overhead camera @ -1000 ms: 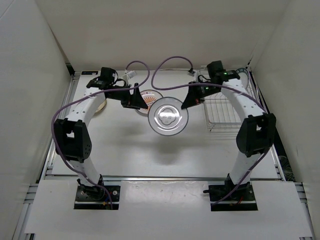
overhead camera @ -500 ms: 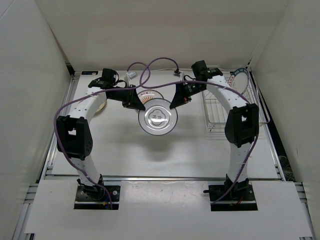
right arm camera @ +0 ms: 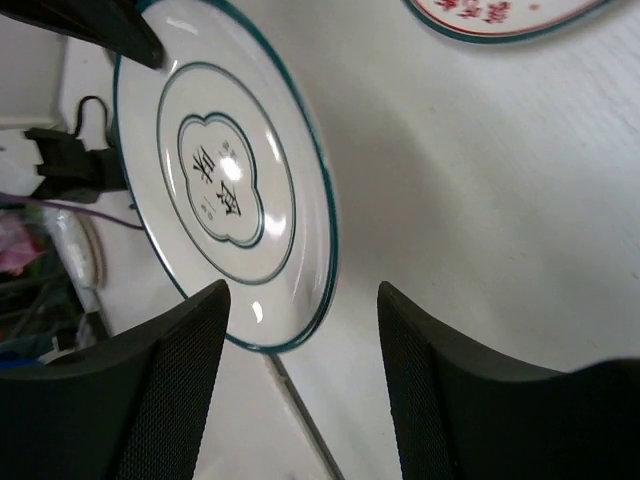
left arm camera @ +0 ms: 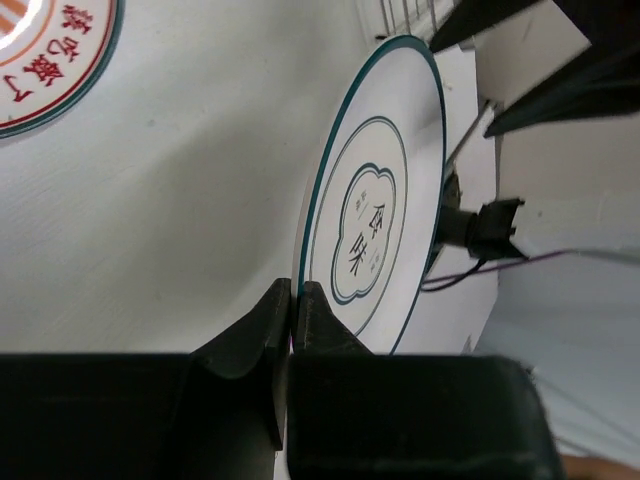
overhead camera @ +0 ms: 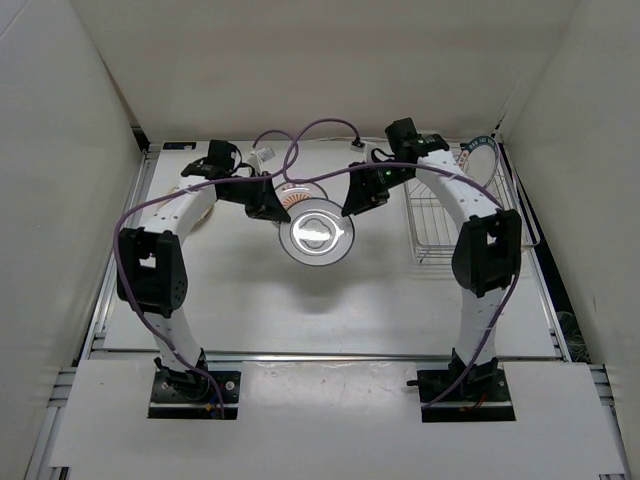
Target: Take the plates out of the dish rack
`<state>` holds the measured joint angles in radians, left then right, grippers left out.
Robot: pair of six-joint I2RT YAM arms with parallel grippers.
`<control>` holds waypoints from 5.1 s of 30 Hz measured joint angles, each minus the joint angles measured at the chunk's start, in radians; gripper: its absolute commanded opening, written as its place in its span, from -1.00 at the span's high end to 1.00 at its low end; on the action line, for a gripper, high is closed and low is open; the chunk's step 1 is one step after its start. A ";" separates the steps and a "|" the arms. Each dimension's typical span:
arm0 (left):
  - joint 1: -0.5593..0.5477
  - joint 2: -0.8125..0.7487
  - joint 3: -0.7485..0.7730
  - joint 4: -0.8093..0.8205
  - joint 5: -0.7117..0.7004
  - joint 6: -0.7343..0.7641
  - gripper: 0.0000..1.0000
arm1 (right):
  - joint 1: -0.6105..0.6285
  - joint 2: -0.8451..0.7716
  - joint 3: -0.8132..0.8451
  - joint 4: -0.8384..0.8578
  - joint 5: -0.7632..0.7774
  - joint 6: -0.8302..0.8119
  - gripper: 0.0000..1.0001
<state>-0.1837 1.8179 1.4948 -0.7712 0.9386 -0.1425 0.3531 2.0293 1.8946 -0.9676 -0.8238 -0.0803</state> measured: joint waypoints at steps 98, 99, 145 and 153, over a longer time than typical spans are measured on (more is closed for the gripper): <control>-0.075 -0.031 0.240 -0.075 -0.410 0.154 -0.76 | -0.416 0.146 0.189 0.305 1.161 -0.167 -0.39; -0.074 -0.028 0.234 -0.078 -0.410 0.155 -0.76 | -0.417 0.154 0.196 0.306 1.161 -0.171 -0.39; -0.074 -0.022 0.181 -0.082 -0.394 0.171 -0.78 | -0.472 0.190 0.282 0.261 1.011 -0.191 0.55; -0.074 -0.019 0.175 -0.082 -0.393 0.172 -0.78 | -0.471 0.192 0.298 0.259 1.007 -0.192 1.00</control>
<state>-0.2581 1.7988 1.6695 -0.8532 0.5457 0.0292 -0.1177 2.2208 2.1921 -0.7086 0.1837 -0.2726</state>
